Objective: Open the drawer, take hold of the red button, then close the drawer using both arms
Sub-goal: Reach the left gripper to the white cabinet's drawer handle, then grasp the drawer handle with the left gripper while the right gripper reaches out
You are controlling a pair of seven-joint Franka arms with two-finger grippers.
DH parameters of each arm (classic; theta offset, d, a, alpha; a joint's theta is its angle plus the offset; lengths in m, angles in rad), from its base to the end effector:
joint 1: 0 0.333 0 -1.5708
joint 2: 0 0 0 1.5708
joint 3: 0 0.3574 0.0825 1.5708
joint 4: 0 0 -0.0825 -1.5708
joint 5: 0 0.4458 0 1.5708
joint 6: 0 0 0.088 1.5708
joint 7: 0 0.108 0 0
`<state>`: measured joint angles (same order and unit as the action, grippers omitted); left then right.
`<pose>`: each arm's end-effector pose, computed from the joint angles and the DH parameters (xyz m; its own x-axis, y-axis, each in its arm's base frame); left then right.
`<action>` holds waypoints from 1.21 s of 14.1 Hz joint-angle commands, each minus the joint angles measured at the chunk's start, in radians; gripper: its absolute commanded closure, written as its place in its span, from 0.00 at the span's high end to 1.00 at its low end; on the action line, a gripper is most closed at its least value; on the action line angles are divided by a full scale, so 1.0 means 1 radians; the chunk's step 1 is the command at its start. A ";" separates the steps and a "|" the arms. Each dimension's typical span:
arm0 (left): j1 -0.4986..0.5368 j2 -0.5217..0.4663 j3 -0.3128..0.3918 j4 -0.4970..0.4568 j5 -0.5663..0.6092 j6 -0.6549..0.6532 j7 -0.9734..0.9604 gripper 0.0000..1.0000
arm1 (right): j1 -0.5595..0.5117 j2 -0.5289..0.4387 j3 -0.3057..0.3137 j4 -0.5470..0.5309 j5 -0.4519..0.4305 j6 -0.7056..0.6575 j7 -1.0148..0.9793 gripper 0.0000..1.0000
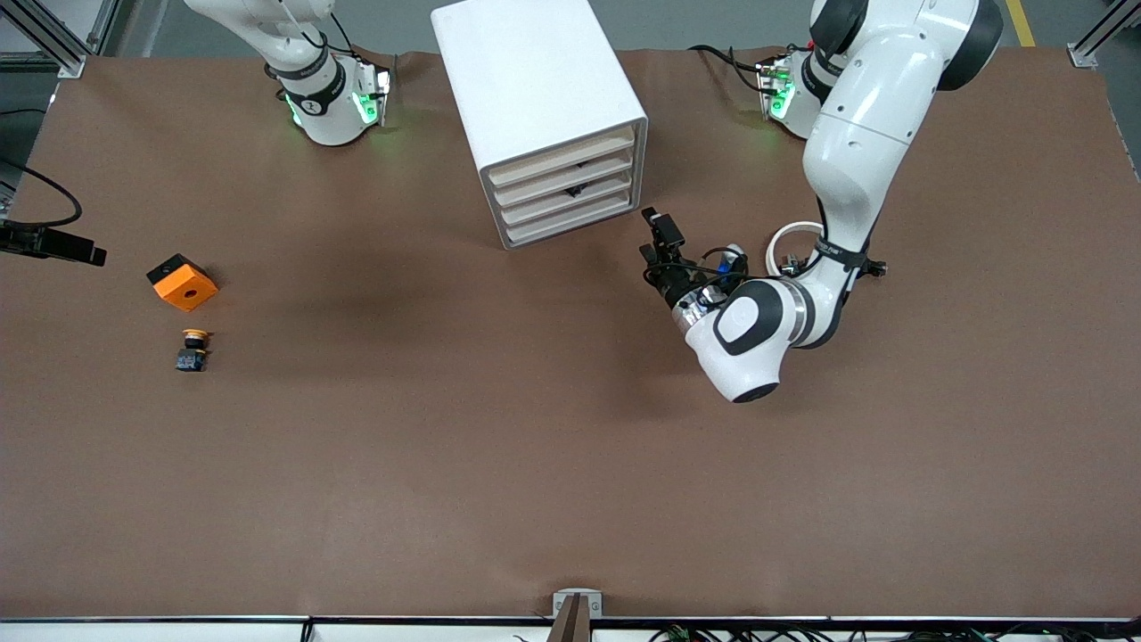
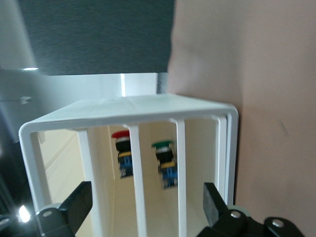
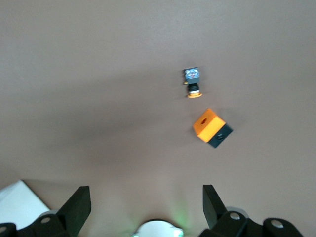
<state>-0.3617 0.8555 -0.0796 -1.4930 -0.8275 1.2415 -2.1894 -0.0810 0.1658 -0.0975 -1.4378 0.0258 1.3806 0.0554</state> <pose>0.5724 -0.3680 0.1613 -0.3839 0.9234 0.0055 0.1717 0.0772 -0.9821 0.6415 -0.1070 0.6154 0.9491 -0.2248 -0.2206 -0.2300 -0.9732 0.0025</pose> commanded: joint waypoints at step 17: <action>-0.094 -0.013 -0.094 -0.092 -0.022 -0.063 -0.053 0.54 | 0.438 0.106 0.009 0.166 0.088 0.024 1.113 1.00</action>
<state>-0.4362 0.8679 -0.1732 -1.5569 -0.8307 1.1801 -2.2372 0.3322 0.2141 -0.0774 -1.3523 0.1073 1.4189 1.1022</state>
